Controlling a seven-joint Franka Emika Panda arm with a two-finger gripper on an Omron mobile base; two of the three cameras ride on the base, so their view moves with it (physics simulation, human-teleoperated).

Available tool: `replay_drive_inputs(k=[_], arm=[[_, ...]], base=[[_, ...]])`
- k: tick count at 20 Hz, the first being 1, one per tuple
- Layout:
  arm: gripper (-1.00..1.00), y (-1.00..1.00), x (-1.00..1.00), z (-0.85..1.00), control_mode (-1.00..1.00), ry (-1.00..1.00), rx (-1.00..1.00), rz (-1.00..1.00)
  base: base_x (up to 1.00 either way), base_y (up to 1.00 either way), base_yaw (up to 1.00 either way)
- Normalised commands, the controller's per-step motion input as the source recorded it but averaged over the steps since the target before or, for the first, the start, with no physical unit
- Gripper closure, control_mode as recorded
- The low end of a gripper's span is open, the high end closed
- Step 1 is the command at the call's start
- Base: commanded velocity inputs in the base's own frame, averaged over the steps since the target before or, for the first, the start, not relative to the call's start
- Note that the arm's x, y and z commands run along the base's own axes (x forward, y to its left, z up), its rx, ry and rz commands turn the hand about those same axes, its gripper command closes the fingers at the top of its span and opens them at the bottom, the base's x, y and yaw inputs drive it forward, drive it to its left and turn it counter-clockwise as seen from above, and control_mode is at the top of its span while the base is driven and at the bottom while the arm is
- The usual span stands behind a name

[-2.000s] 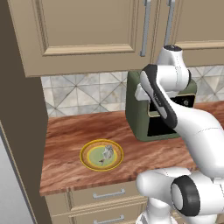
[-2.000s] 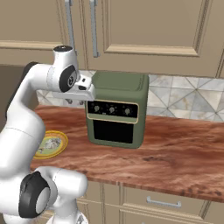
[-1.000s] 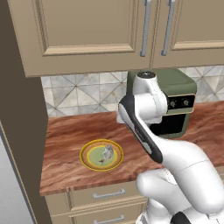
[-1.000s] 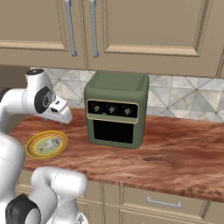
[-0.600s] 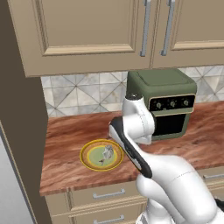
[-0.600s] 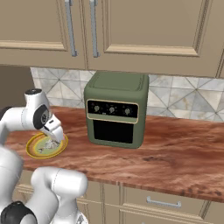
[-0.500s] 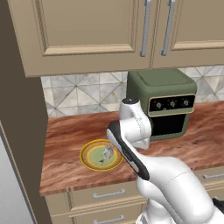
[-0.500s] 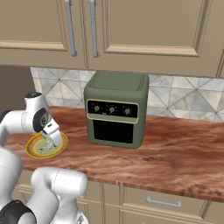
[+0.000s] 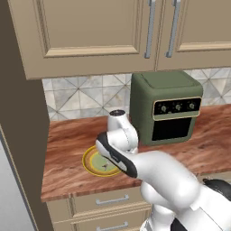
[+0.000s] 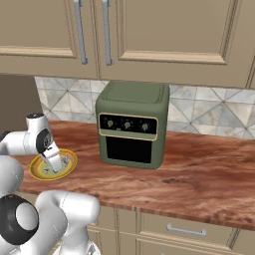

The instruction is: Place the fish on the rack of the oven, and slide the rack back inside. Close the oven door.

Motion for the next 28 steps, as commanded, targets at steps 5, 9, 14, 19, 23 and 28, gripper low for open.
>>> replay_drive_inputs(k=[5, 9, 14, 19, 23, 28], arm=[[-1.0, 0.3, 0.44, -0.18, -1.0, 0.0, 0.0, -0.02], [-1.0, 0.3, 0.38, -0.29, -1.0, 0.0, 0.0, -0.04], [-1.0, 0.07, 0.2, -0.32, -1.0, 0.0, 0.0, -0.07], [-1.0, 0.0, 0.02, -0.34, -1.0, 0.0, 0.0, -0.09], [-1.0, 0.0, -0.01, -0.38, -1.0, -0.01, 0.0, -0.1], [1.0, 0.0, 0.0, -0.2, -1.0, -0.04, 0.0, -0.06]], base=[[0.0, 0.0, 0.0], [0.0, 0.0, 0.0], [0.0, 0.0, 0.0], [0.0, 0.0, 0.0], [0.0, 0.0, 0.0], [0.0, 0.0, 0.0]])
